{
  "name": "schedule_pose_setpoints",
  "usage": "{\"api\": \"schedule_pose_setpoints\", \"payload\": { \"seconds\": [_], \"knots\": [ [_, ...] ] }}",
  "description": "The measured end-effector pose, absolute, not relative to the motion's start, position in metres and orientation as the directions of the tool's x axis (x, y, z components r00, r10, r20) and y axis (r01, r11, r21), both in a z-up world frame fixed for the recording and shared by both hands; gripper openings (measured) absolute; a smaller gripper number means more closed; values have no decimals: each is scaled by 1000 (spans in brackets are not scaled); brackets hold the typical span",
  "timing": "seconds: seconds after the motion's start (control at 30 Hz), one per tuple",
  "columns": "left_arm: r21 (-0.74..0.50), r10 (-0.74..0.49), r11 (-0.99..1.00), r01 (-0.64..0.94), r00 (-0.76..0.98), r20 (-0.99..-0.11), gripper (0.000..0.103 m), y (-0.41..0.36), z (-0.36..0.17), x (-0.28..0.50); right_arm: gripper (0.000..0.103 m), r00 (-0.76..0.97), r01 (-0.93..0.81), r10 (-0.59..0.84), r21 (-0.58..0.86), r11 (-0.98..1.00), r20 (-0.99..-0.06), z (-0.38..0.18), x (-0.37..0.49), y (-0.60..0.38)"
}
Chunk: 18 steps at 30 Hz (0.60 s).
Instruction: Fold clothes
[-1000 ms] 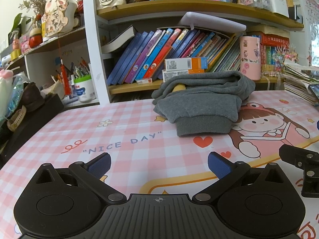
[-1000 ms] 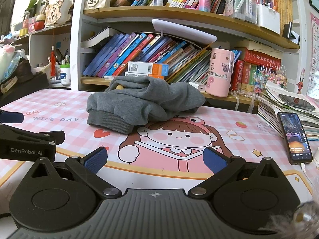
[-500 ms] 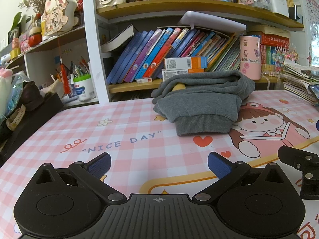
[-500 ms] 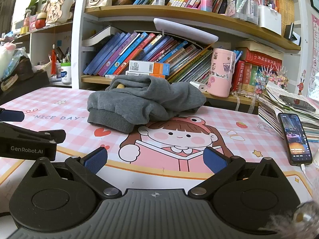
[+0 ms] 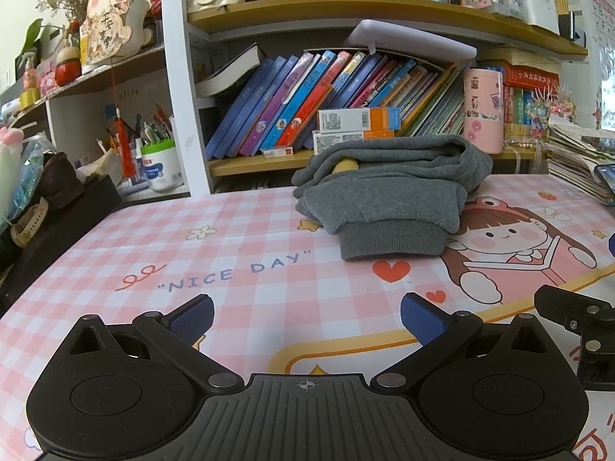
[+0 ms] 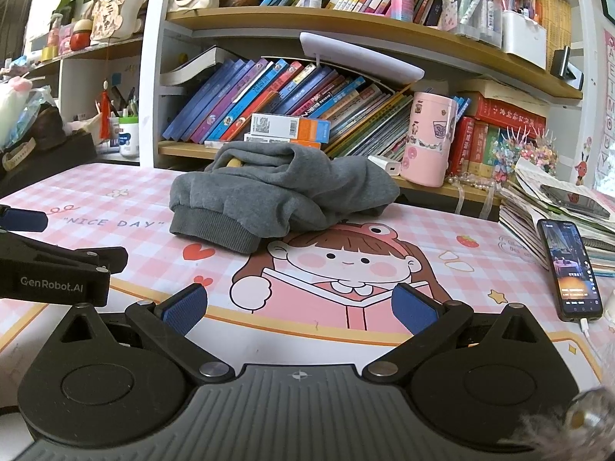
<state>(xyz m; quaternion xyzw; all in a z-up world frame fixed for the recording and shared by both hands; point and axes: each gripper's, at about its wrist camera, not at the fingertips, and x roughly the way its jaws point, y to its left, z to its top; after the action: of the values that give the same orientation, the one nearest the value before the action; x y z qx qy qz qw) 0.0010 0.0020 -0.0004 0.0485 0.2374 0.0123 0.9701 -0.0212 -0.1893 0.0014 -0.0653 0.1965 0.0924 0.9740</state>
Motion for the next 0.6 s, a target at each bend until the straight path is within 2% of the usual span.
{"api": "schedule_pose_setpoints", "payload": {
  "seconds": [0.6],
  "knots": [
    [95,37,995,7,888,-457,103,2,-1,1,103,903,-209,155,-95,973,-400,1,-20,-189]
  ]
}}
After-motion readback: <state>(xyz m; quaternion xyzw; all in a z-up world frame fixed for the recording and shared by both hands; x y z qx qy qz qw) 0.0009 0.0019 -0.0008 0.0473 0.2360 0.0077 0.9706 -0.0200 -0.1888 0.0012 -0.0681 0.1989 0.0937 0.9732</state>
